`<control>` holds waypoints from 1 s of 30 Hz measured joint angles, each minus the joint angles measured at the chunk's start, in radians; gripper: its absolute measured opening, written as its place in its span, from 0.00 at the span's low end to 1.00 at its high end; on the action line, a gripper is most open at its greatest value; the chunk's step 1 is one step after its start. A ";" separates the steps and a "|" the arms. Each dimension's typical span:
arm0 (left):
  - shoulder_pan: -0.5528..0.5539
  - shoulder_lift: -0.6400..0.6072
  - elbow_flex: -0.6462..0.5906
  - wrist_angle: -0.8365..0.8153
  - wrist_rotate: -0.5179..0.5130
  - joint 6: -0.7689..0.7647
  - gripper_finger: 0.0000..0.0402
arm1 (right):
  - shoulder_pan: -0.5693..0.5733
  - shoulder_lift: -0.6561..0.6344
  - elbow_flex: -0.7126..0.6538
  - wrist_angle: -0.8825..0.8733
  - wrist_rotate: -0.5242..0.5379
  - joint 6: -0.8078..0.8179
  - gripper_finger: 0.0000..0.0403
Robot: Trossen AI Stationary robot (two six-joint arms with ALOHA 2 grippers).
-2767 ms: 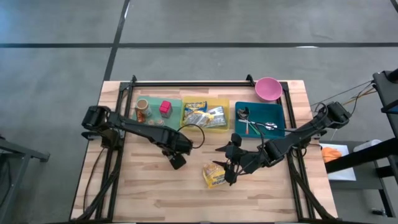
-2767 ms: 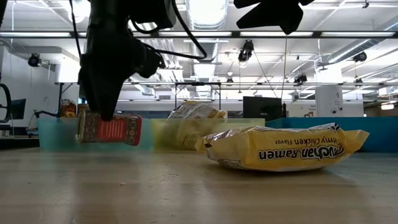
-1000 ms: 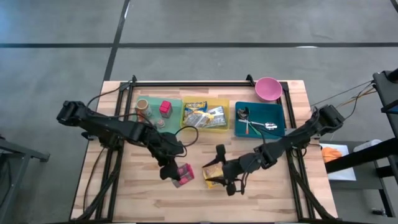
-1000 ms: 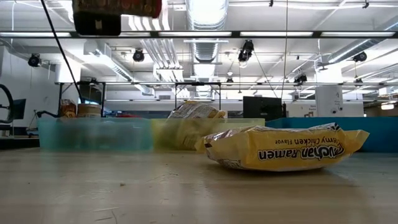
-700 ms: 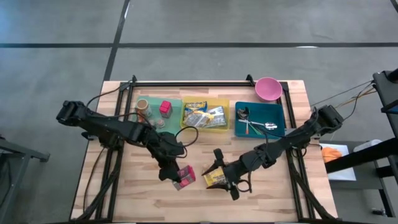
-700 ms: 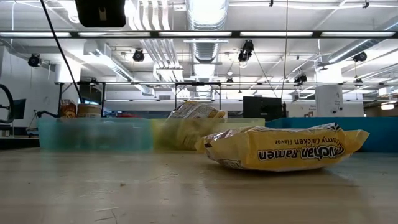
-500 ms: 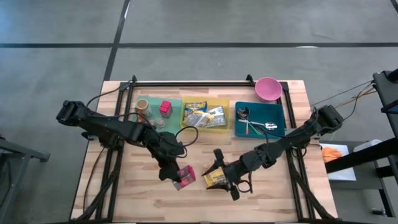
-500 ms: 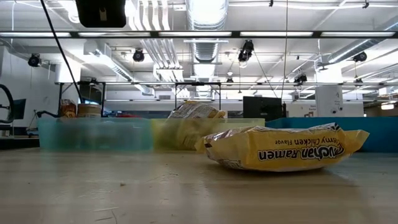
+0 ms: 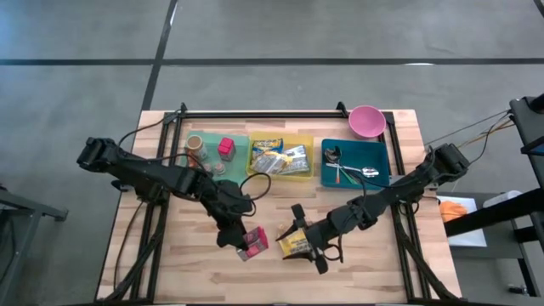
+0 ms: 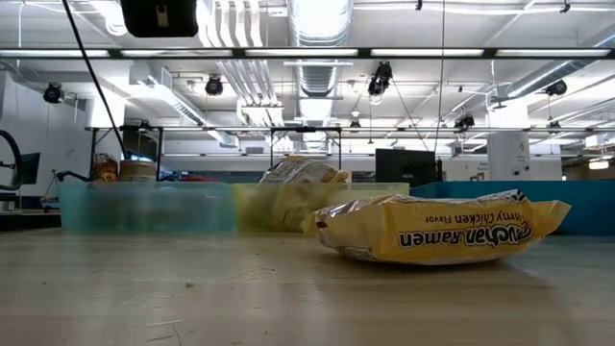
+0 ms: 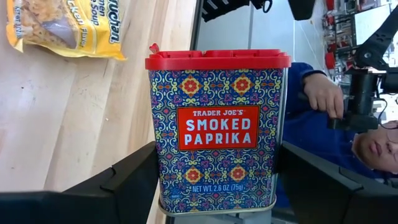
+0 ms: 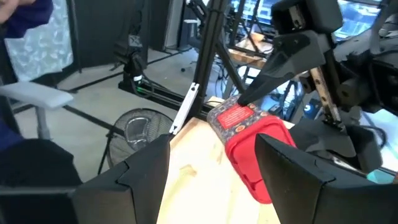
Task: Pick & Place Food Item
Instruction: Put the red seasoning can into the green bin
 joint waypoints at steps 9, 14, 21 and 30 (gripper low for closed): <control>-0.001 0.000 0.000 0.000 0.000 0.000 0.74 | 0.000 0.000 0.000 -0.021 -0.008 0.039 0.58; -0.002 0.000 0.000 0.001 0.004 -0.001 0.74 | -0.002 0.000 0.000 -0.045 -0.008 0.043 0.73; -0.003 0.000 0.000 0.015 0.011 -0.006 0.74 | -0.002 0.000 0.000 -0.046 -0.008 -0.020 0.98; -0.013 0.000 0.000 0.058 0.014 -0.008 0.74 | -0.002 0.000 0.000 -0.046 -0.004 -0.027 0.94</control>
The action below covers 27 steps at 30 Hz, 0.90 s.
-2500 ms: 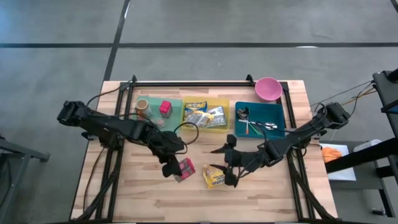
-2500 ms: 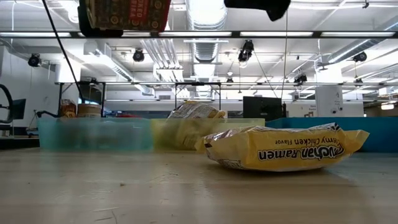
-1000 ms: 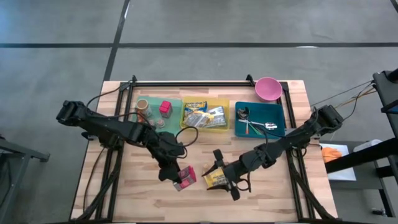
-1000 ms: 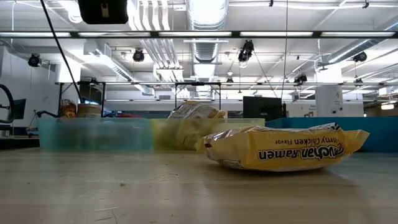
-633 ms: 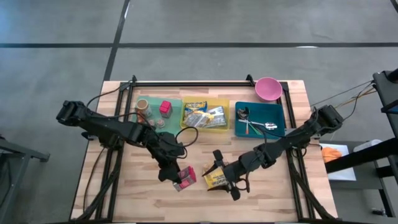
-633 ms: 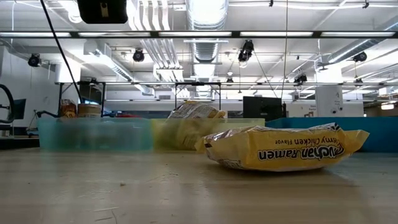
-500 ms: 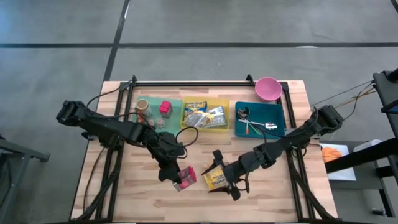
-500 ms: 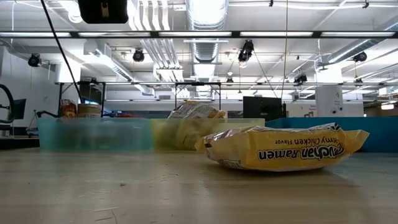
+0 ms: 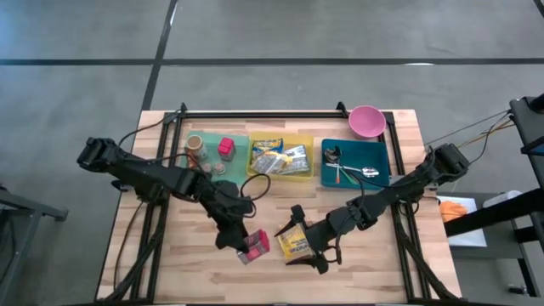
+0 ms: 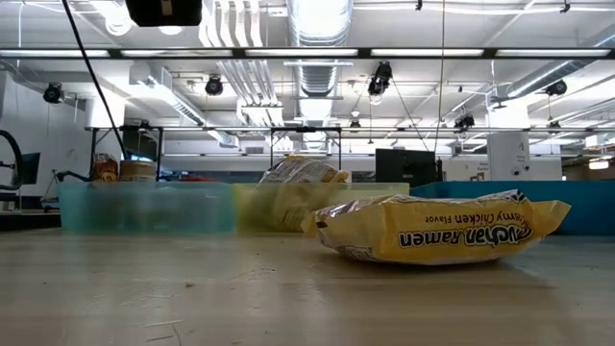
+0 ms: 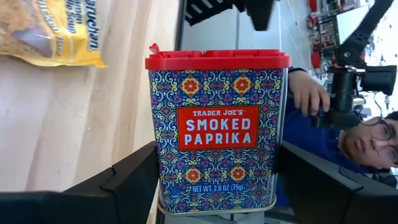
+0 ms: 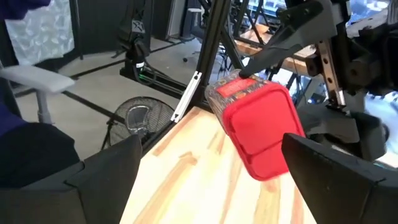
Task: Pick & Place Food Item
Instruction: Put the red seasoning can into the green bin
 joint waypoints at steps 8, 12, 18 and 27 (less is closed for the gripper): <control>-0.011 0.000 0.000 0.023 0.008 0.000 0.74 | -0.003 0.001 0.000 0.030 0.056 -0.039 0.94; -0.011 0.000 0.000 0.059 0.007 0.000 0.74 | -0.003 0.001 0.000 0.066 0.053 -0.121 0.94; -0.011 0.000 0.000 0.069 0.012 0.002 0.74 | -0.007 0.001 0.000 0.084 0.048 -0.164 0.94; -0.010 0.000 0.000 0.094 0.012 0.008 0.74 | -0.022 0.080 0.050 0.124 0.004 -0.184 0.94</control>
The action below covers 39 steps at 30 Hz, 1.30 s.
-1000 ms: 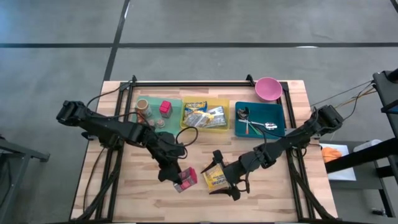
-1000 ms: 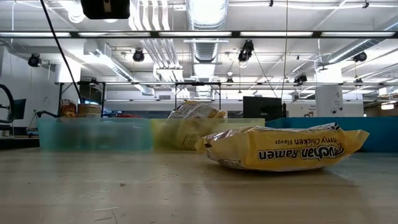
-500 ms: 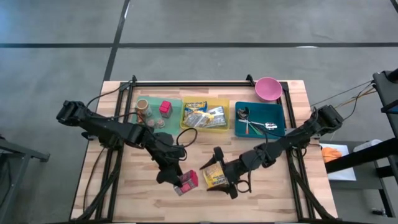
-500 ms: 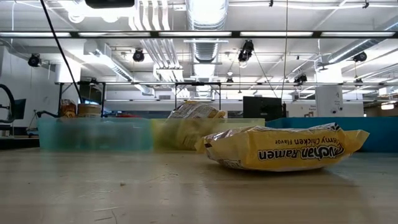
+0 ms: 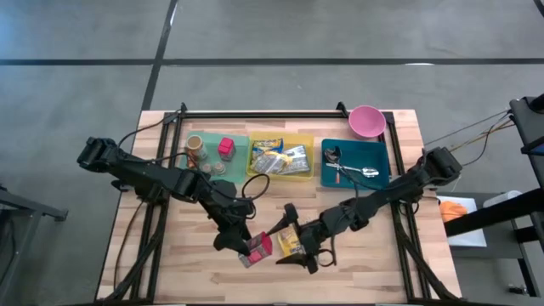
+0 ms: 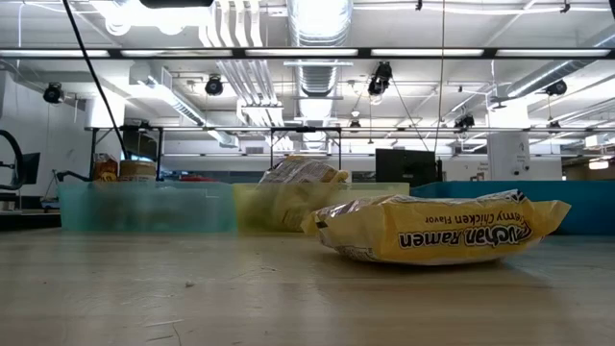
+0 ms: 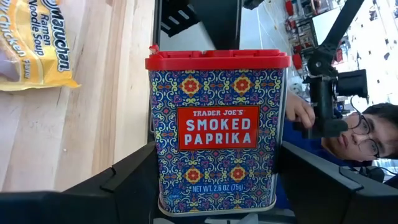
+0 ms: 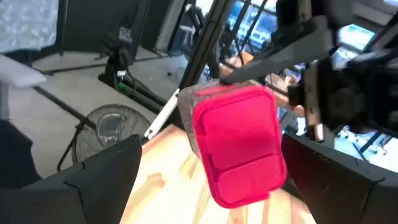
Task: Pick & Place Food Item
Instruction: Put the red seasoning can into the green bin
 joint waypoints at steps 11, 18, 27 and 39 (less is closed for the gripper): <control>-0.006 0.000 0.000 0.031 -0.060 0.060 0.74 | -0.001 0.013 0.087 -0.025 0.061 0.044 0.94; -0.006 0.000 0.000 0.022 -0.274 0.075 0.73 | 0.009 0.007 0.101 -0.089 0.339 0.203 0.94; -0.006 0.000 0.000 0.028 -0.396 0.130 0.73 | 0.074 -0.011 0.105 -0.045 0.540 0.274 0.94; -0.007 -0.003 0.000 0.074 -0.417 0.227 0.73 | 0.152 -0.087 0.003 0.033 0.640 0.417 0.94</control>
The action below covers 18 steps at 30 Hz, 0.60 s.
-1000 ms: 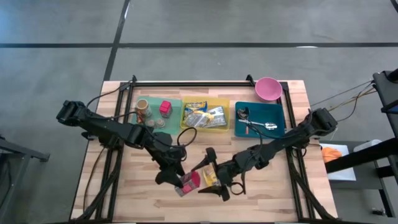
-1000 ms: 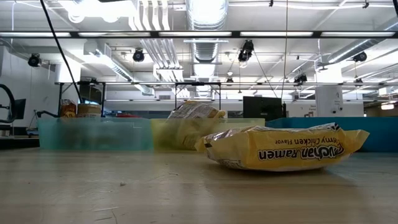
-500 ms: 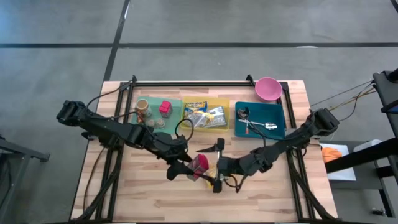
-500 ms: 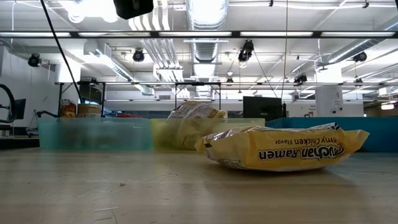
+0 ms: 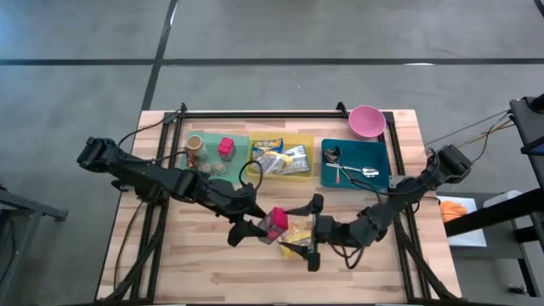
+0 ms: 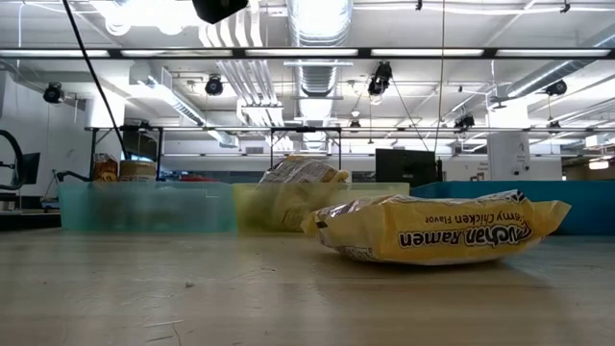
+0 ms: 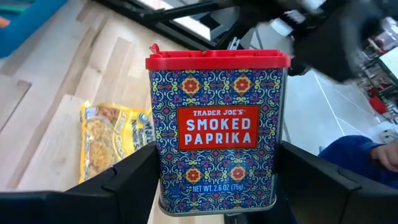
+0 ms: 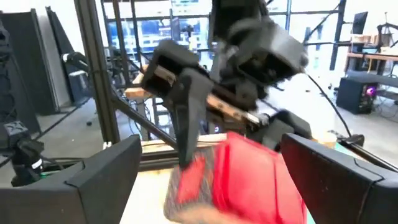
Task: Pick & Place Food Item
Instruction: Put the red seasoning can into the green bin
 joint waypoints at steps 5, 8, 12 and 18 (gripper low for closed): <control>-0.002 -0.013 0.000 0.021 -0.004 0.036 0.73 | 0.030 -0.039 -0.116 0.170 0.090 0.001 0.94; -0.004 -0.027 0.000 0.025 -0.020 0.062 0.73 | 0.033 -0.040 -0.194 0.333 0.093 0.001 0.94; -0.005 -0.039 0.000 0.080 -0.037 0.106 0.73 | 0.022 -0.031 -0.280 0.532 0.047 0.065 0.94; -0.005 -0.038 0.000 0.128 -0.081 0.137 0.73 | -0.011 0.036 -0.281 0.649 -0.051 0.127 0.94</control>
